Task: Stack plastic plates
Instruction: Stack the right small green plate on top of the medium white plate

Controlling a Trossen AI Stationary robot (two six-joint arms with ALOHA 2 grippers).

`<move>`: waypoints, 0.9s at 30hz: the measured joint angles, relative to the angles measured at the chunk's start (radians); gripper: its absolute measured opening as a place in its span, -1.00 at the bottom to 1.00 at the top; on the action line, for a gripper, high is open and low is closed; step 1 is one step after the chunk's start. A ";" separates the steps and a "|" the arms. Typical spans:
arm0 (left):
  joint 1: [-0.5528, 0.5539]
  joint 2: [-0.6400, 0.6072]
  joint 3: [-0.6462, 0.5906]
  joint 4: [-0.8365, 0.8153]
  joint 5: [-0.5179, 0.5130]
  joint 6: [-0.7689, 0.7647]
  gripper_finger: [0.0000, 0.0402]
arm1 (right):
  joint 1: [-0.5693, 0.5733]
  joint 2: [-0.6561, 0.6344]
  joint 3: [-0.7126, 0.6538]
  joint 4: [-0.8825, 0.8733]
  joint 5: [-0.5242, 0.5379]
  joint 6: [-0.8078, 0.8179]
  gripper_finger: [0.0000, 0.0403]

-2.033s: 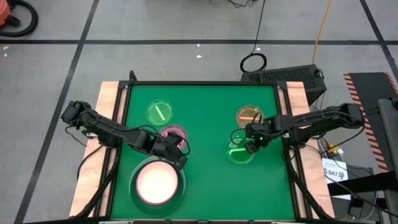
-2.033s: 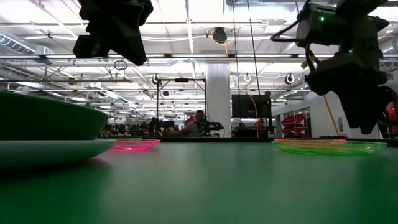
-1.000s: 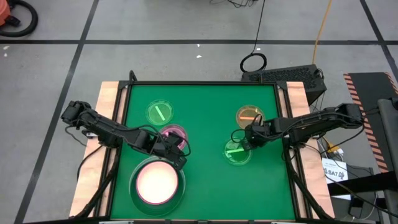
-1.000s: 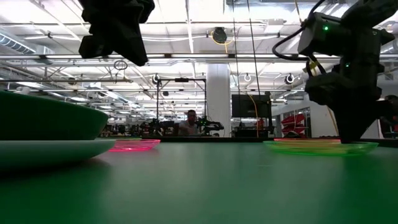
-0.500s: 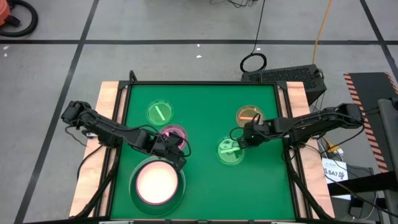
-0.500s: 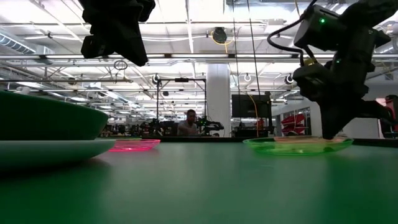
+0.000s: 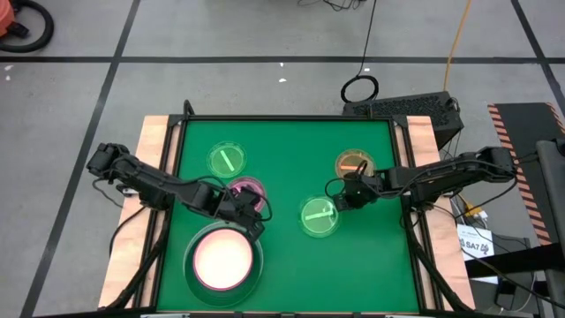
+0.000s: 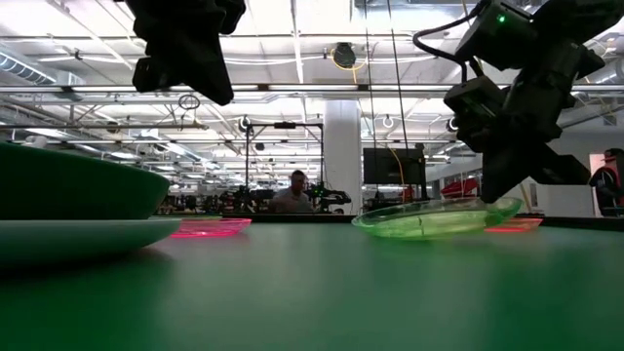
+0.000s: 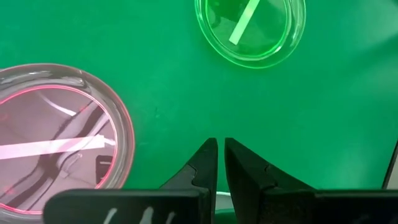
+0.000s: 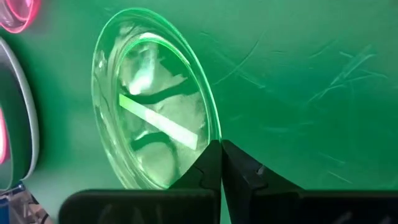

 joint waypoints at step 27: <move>0.070 -0.067 0.028 -0.038 0.055 -0.202 -0.76 | 0.000 0.000 0.000 0.413 -0.016 0.126 -1.00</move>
